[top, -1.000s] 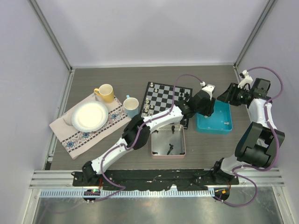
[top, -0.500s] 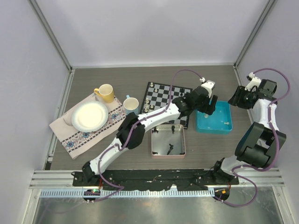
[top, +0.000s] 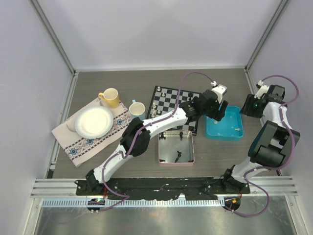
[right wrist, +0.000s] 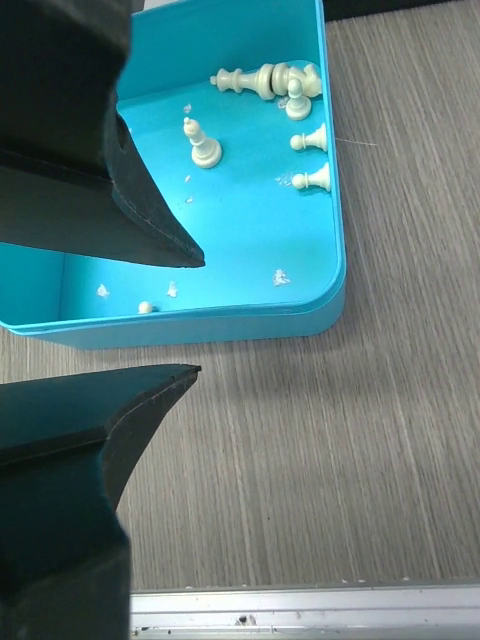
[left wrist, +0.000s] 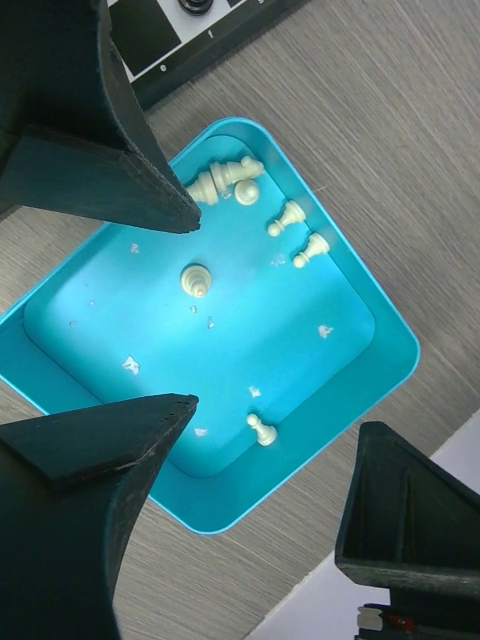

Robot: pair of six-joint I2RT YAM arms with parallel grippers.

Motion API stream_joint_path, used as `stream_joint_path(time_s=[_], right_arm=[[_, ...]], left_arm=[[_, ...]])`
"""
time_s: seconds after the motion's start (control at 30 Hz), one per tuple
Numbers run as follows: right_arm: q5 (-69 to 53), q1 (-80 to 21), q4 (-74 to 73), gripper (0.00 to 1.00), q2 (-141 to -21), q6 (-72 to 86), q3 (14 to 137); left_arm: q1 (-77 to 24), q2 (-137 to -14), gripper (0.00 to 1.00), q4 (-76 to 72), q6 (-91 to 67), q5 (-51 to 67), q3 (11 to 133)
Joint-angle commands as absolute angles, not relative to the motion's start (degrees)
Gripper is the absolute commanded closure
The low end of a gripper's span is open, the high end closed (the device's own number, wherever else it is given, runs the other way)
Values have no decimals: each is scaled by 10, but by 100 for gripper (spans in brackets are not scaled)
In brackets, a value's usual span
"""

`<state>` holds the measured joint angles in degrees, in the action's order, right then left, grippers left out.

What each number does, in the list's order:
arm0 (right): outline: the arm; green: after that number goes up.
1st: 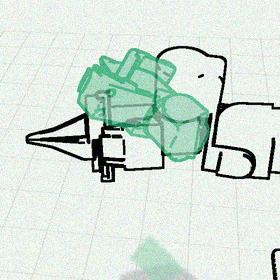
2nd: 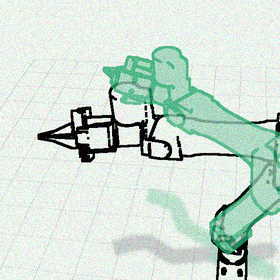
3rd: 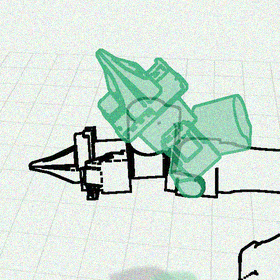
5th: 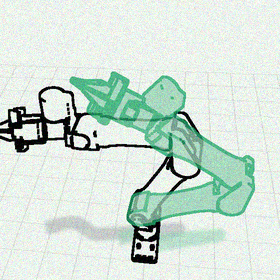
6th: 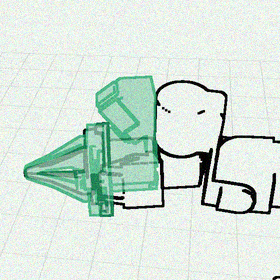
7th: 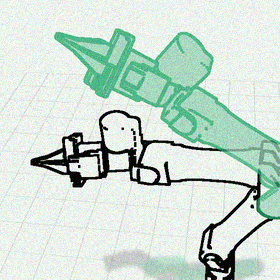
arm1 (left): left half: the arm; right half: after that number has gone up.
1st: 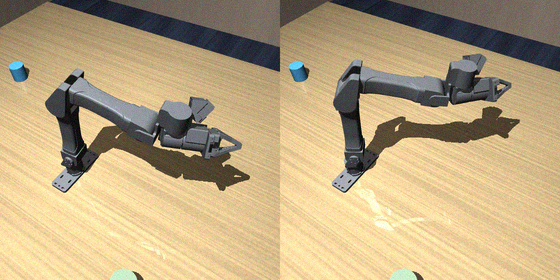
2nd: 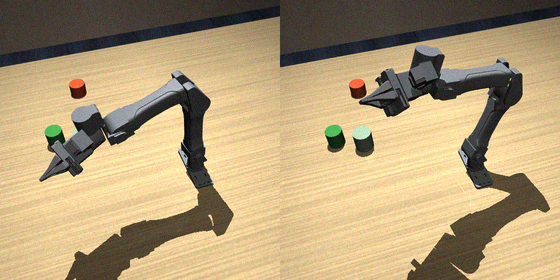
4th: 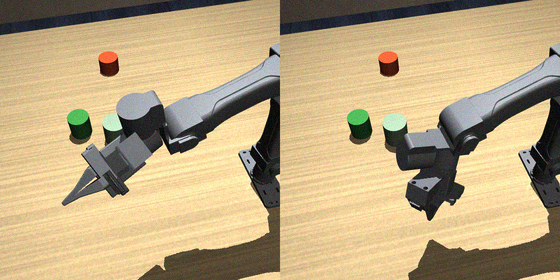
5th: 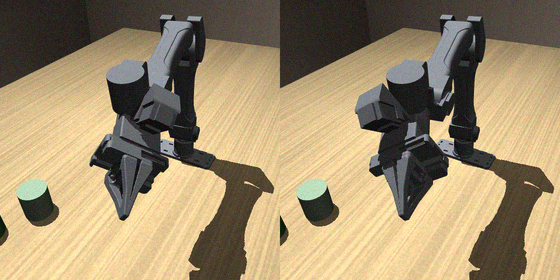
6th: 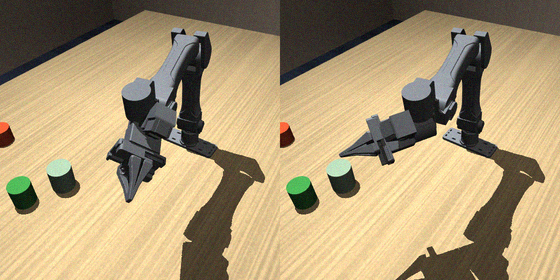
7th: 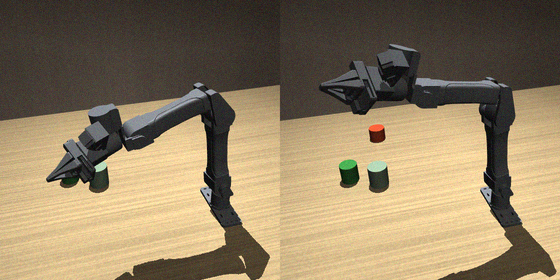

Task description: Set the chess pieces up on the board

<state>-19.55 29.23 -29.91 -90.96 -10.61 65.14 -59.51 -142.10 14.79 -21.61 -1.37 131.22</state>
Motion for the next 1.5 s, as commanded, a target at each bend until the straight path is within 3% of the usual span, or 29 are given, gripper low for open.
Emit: stream_joint_path(time_s=[0.0, 0.23, 0.6, 0.93, 1.47], right_arm=[[-189, 281, -297, 52, -922, -111, 666], [-185, 271, -299, 52, -948, -112, 658], [-221, 248, -309, 62, -925, -120, 622], [-230, 248, -308, 62, -897, -114, 605], [-254, 248, -314, 62, -895, -110, 600]], left_arm=[[-593, -1383, 32, 141, -187, -3, 1311], [-593, -1395, 37, 143, -183, 21, 1310], [-593, -1422, 41, 156, -181, 19, 1321], [-595, -1454, 49, 192, -163, -23, 1349], [-608, -1504, 53, 207, -156, -69, 1389]])
